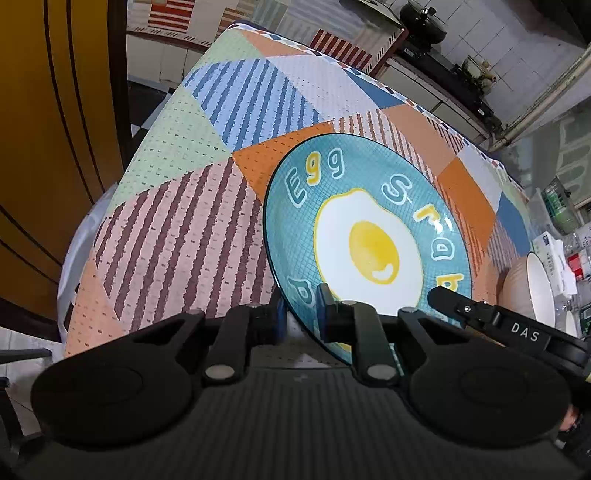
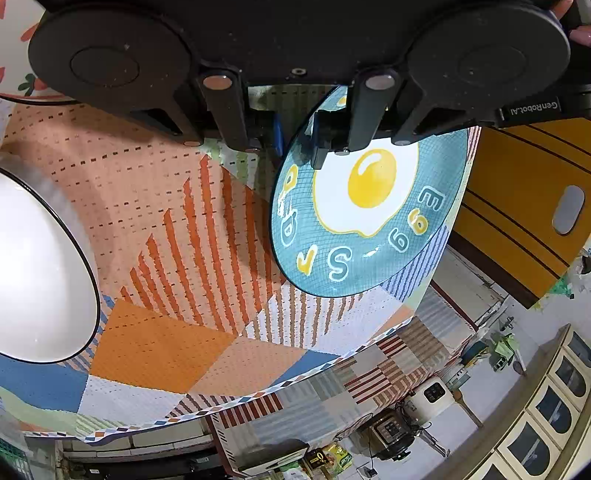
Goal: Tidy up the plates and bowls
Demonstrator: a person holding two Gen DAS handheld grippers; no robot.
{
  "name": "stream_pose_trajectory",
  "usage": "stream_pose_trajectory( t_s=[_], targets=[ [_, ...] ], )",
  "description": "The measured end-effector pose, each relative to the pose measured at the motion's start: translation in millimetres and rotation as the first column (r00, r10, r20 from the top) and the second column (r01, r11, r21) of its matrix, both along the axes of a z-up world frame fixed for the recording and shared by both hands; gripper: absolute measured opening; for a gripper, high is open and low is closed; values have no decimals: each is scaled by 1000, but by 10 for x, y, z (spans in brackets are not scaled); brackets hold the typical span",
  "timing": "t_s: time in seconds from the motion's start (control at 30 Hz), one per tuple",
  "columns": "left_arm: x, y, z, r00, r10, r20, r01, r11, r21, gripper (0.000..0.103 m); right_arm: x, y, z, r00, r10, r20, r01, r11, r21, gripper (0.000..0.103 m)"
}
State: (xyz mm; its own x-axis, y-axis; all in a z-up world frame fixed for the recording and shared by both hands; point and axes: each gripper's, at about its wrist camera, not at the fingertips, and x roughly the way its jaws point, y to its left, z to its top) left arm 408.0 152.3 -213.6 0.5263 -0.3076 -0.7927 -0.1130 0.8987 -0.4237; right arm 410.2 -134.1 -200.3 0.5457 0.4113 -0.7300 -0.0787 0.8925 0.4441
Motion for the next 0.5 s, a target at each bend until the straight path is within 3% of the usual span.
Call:
stream_pose_trajectory(
  t_s=[0.17,0.3,0.5],
  targets=[
    [-31,-70,92,999,-49,-7,49,998,31,16,-24,-12,11,1000,20,19,-20,1000,-14,18],
    [-129,-180,321,991,-125,38,120,986,116,17,-89,-41,132,997,74,38,-73,997,-30,19],
    [-345,-197,577,988,-150,46,145,984,103,17,-326,-108,368,988,109,105,-105,994,-42,20]
  ],
)
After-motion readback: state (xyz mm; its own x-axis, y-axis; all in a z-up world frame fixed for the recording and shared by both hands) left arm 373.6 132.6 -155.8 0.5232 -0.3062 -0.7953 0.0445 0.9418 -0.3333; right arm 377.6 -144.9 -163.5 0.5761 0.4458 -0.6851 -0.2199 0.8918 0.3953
